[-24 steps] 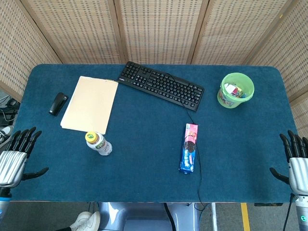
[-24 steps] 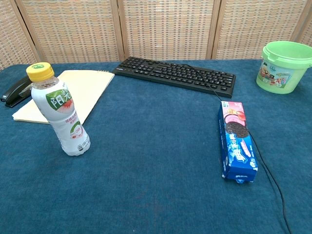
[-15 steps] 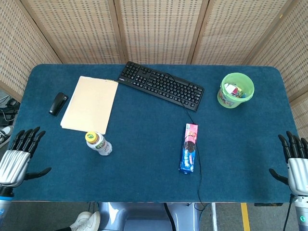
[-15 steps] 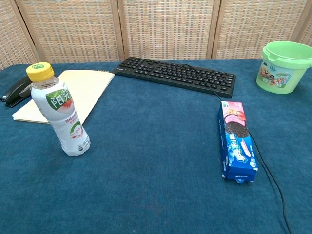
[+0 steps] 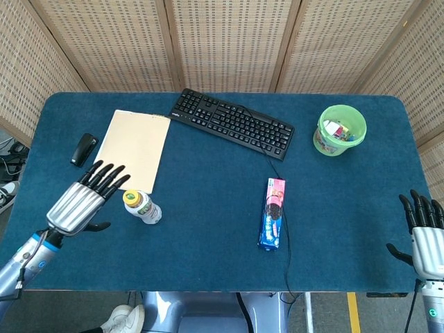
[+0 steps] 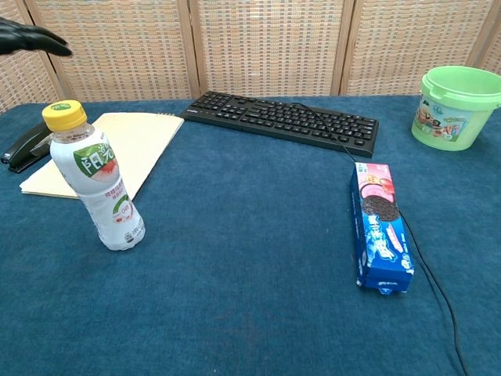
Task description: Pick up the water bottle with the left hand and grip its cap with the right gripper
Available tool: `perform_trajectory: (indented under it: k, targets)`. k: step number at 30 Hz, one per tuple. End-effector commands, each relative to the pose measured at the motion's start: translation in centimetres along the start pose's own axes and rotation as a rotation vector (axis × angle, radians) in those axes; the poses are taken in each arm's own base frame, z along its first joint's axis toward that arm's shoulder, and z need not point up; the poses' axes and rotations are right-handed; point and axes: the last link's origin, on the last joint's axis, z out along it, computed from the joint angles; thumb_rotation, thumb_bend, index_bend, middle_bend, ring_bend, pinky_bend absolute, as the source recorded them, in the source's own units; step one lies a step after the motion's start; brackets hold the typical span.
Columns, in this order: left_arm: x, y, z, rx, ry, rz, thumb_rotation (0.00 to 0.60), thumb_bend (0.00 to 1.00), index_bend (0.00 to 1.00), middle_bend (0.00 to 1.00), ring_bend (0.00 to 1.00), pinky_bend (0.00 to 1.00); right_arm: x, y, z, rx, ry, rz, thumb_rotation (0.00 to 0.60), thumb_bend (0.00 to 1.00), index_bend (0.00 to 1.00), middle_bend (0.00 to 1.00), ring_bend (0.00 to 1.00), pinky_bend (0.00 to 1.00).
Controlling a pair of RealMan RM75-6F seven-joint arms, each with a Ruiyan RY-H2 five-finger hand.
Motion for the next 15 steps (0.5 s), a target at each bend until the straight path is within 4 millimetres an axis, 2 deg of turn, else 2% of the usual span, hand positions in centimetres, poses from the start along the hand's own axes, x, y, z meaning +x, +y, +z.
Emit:
perform_trajectory:
  k: [1, 5, 10, 13, 15]
  targets:
    - [0.4, 0.6, 2.1, -0.067, -0.022, 0.02, 0.6, 0.0, 0.0, 0.0, 0.0, 0.04, 0.0, 0.0, 0.0, -0.003, 0.001, -0.002, 0.6, 0.0, 0.0, 0.0, 0.0, 0.0]
    - [0.1, 1.0, 2.9, -0.077, -0.044, 0.003, 0.6, 0.0, 0.0, 0.0, 0.01, 0.07, -0.1, 0.1, 0.0, -0.005, -0.001, -0.002, 0.6, 0.0, 0.0, 0.0, 0.0, 0.0]
    - [-0.6, 1.2, 4.0, -0.068, -0.09, -0.017, 0.6, 0.0, 0.0, 0.0, 0.09, 0.17, -0.2, 0.1, 0.0, -0.007, -0.004, -0.003, 0.6, 0.0, 0.0, 0.0, 0.0, 0.0]
    - [-0.9, 1.4, 4.5, -0.068, -0.1, -0.028, 0.6, 0.0, 0.01, 0.02, 0.19, 0.28, -0.2, 0.1, 0.0, -0.008, -0.004, -0.001, 0.6, 0.0, 0.0, 0.0, 0.0, 0.0]
    - [-1.0, 1.6, 4.9, -0.072, -0.098, -0.058, 0.6, 0.0, 0.05, 0.06, 0.24, 0.35, -0.2, 0.2, 0.1, -0.011, -0.004, 0.0, 0.6, 0.0, 0.0, 0.0, 0.0, 0.0]
